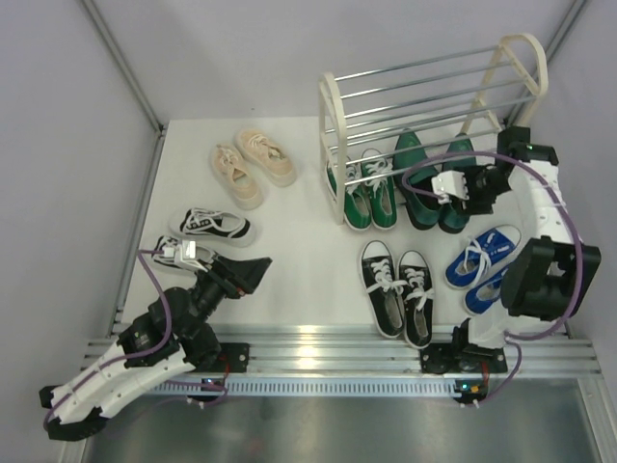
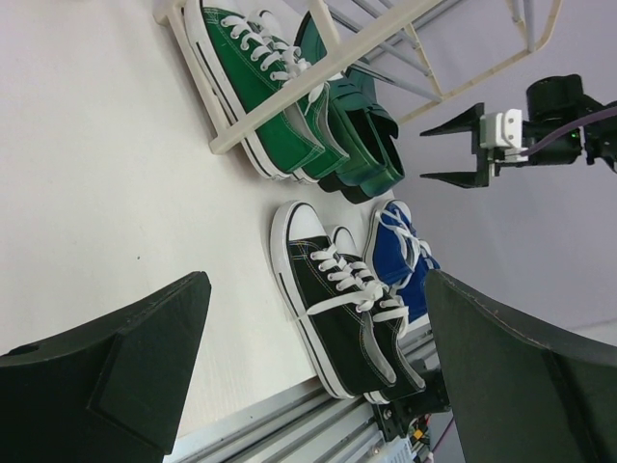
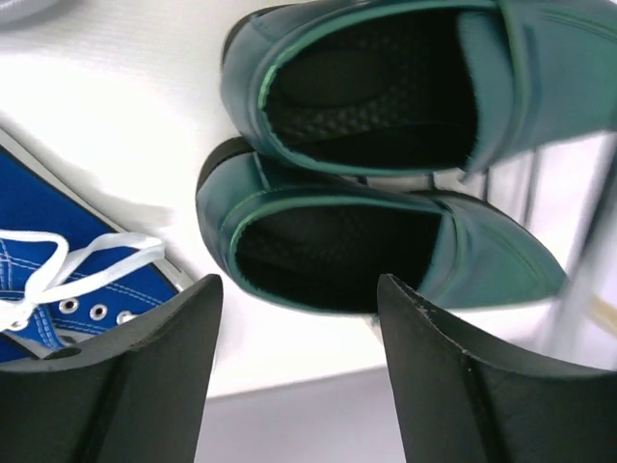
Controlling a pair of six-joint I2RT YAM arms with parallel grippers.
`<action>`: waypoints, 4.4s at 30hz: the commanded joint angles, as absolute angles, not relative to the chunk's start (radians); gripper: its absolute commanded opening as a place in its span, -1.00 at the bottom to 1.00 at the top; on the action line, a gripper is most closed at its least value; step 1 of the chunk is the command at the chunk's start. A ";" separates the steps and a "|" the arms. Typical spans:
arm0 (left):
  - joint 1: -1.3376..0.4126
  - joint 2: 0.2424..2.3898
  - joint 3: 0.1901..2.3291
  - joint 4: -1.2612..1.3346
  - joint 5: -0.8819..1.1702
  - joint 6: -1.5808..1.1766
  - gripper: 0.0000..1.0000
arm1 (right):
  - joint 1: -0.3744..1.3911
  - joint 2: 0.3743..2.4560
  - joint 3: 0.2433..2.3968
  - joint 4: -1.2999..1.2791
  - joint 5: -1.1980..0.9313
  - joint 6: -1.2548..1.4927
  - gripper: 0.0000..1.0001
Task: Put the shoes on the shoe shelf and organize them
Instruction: Place the shoe at the shoe shelf.
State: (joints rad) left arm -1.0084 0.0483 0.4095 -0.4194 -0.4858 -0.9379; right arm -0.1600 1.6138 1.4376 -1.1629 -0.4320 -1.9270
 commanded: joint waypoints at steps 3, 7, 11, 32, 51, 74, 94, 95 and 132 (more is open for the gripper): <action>-1.006 0.037 0.420 -0.396 -0.462 -0.894 0.96 | -0.164 1.438 1.381 -1.042 -0.532 -1.616 0.34; -1.005 0.029 0.425 -0.422 -0.463 -0.882 0.96 | -0.175 1.297 1.283 -0.806 -0.526 -1.061 0.43; -1.006 0.025 0.417 -0.425 -0.460 -0.871 0.96 | -0.271 1.217 1.108 -0.573 -0.511 -0.361 0.98; -1.006 0.023 0.376 -0.423 -0.413 -0.910 0.96 | -0.295 1.422 0.950 -0.155 -0.203 0.163 0.31; -1.006 0.023 0.385 -0.420 -0.410 -0.916 0.96 | -0.290 1.465 0.954 -0.101 -0.222 0.173 -1.00; -1.006 0.025 0.400 -0.420 -0.420 -0.910 0.96 | -0.279 1.414 0.989 0.086 -0.271 0.166 -1.00; -1.006 0.029 0.420 -0.413 -0.430 -0.913 0.96 | -0.272 1.471 1.032 0.196 -0.330 0.419 -1.00; -1.006 0.029 0.420 -0.413 -0.430 -0.913 0.96 | -0.272 1.470 1.028 0.202 -0.330 0.439 -1.00; -1.005 0.048 0.397 -0.383 -0.422 -0.904 0.96 | -0.272 1.575 0.992 0.040 -0.345 0.235 -0.21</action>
State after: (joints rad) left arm -1.0084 0.0357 0.3836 -0.4259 -0.4168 -0.9169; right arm -0.2836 1.5871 0.9630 0.0265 -0.3092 0.2672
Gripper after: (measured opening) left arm 0.982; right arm 0.360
